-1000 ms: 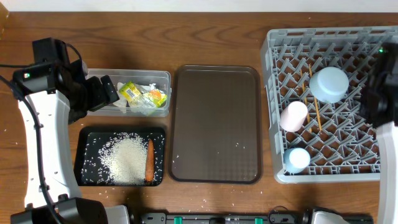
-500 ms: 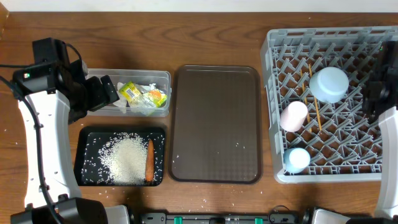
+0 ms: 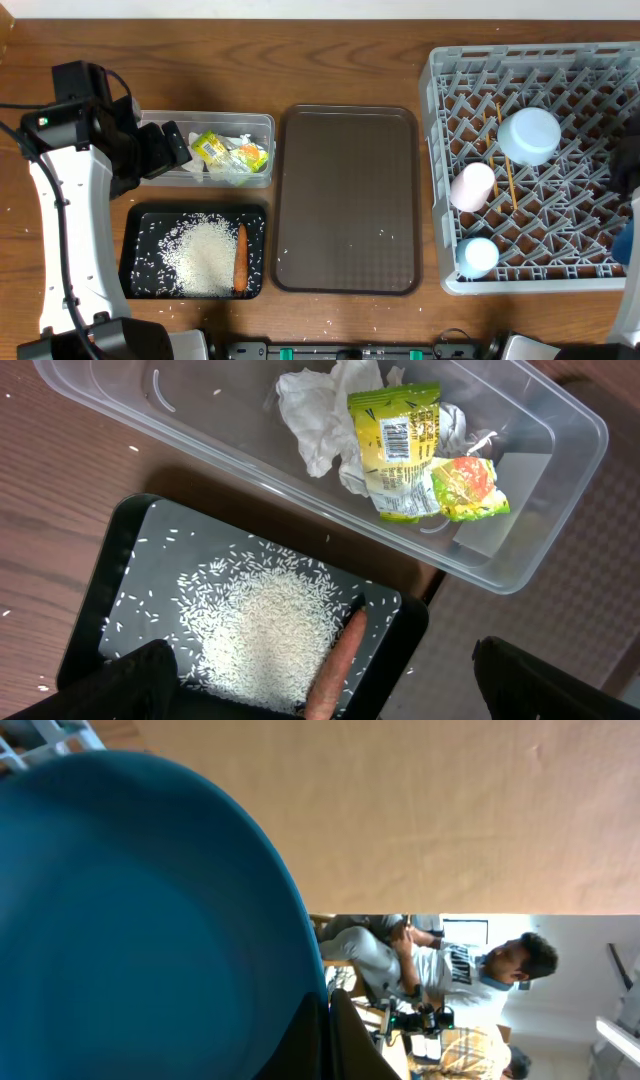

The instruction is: Sort waste into correct bins and load items into the dishwasher rack

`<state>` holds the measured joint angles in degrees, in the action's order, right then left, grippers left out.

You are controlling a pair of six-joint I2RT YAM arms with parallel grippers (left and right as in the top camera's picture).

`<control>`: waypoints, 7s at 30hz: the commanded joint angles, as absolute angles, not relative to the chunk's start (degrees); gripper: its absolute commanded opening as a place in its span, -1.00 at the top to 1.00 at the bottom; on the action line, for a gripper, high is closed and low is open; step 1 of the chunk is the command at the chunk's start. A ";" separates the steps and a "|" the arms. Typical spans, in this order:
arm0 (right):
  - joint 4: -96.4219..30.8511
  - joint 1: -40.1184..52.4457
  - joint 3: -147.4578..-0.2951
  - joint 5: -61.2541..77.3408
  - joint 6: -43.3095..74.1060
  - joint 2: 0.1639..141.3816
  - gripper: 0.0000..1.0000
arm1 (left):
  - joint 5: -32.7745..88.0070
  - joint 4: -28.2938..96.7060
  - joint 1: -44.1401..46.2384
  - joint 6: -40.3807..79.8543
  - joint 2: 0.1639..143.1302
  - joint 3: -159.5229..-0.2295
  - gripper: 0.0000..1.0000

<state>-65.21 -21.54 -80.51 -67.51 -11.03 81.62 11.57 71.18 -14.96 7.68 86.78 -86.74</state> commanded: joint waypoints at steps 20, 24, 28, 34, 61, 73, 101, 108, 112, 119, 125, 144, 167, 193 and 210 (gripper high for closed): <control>-66.17 -22.76 -80.38 -65.47 -7.27 92.49 0.97 | 10.85 71.35 -15.20 7.94 87.00 -86.52 -0.94; -63.18 -20.64 -80.38 -65.54 -7.33 93.73 0.98 | 10.85 71.35 -15.20 7.94 87.00 -86.52 -0.94; -59.55 -17.58 -80.38 -65.49 -7.31 94.41 0.98 | 10.85 71.35 -15.20 7.97 87.00 -86.52 -0.94; -54.76 -11.99 -80.38 -62.17 -7.31 95.04 0.98 | 10.85 71.35 -15.20 7.94 87.00 -86.52 -0.94; -44.69 -3.95 -80.40 -9.65 -7.31 95.04 -0.99 | 10.85 71.35 -15.20 7.97 87.00 -86.52 -0.94; -44.66 -3.95 -80.40 -5.34 -7.33 95.04 -0.98 | 10.85 71.35 -15.20 7.94 87.00 -86.52 -0.94; -44.66 -3.95 -80.40 -5.32 -7.33 95.04 -0.98 | 10.85 71.35 -15.20 7.94 87.00 -86.52 -0.94; -44.66 -3.95 -80.40 -5.32 -7.33 95.04 -0.99 | 10.85 71.35 -15.20 7.97 87.00 -86.52 -0.94; -44.66 -3.95 -80.40 -5.32 -7.33 95.04 -0.98 | 10.85 71.35 -15.20 7.97 87.00 -86.52 -0.94; -44.66 -3.95 -80.40 -5.32 -7.33 95.04 -0.99 | 10.85 71.35 -15.20 7.94 87.00 -86.52 -0.94; -44.66 -3.95 -80.40 -5.32 -7.33 95.04 -0.98 | 10.85 71.35 -15.20 7.97 87.00 -86.52 -0.94; -44.66 -3.95 -80.40 -5.32 -7.31 95.04 -0.98 | 10.85 71.35 -15.20 7.97 87.02 -86.52 -0.94; -44.69 -3.95 -80.40 -5.32 -7.33 95.04 -0.98 | 10.85 71.37 -14.98 7.94 46.83 -86.46 -0.94; -44.66 -3.95 -80.40 -5.32 -7.33 95.04 -0.99 | 10.85 80.23 -8.54 7.97 29.21 -86.30 -0.94; -44.66 -3.95 -80.40 -5.32 -7.33 95.04 -0.98 | 10.85 78.19 -6.66 7.94 20.86 -67.35 -0.94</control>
<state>-44.73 -4.84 -80.49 -5.74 -7.77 95.00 11.55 79.40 -6.96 7.68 22.63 -70.22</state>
